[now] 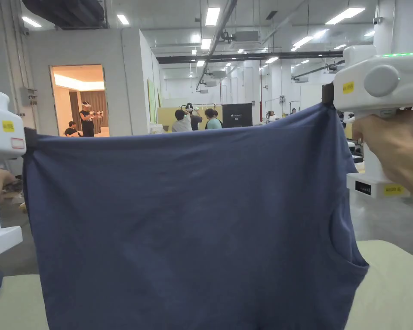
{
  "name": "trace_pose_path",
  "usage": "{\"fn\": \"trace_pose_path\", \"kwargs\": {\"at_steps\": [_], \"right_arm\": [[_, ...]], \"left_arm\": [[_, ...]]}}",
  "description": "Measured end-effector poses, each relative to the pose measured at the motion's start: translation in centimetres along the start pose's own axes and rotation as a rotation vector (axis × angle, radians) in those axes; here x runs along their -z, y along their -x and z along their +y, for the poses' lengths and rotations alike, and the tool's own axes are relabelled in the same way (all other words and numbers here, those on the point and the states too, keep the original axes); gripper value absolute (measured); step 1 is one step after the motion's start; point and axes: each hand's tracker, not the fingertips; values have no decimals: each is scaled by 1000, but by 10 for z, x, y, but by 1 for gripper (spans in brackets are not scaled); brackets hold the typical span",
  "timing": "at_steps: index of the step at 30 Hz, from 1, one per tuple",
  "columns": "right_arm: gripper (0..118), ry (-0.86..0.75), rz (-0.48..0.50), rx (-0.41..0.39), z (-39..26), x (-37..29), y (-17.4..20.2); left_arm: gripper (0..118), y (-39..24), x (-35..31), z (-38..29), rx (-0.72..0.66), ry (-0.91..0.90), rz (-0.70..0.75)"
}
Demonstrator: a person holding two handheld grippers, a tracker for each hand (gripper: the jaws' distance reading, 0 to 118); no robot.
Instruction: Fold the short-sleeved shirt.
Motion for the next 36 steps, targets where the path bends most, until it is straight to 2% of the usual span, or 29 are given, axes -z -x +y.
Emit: {"fn": "trace_pose_path", "kwargs": {"at_steps": [1,3,8,16,21,32,36], "right_arm": [[0,3,0,3,0,23,-8],[0,-13,18,22,-5,30,-10],[0,-28,5,-14,-14,26,-7],[0,40,6,-14,-58,16,-26],[0,74,22,-26,-80,-28,-23],[0,118,68,-34,-109,-133,-26],[0,152,99,-31,-137,-177,-30]], "left_arm": [[0,3,4,-1,-51,0,-15],[0,8,12,-4,-59,16,-18],[0,6,16,-13,-11,16,-1],[0,2,13,-66,6,77,-28],[0,4,-10,-99,42,109,-41],[0,30,-101,-142,-25,126,-82],[0,33,-142,-166,50,139,-69]]}}
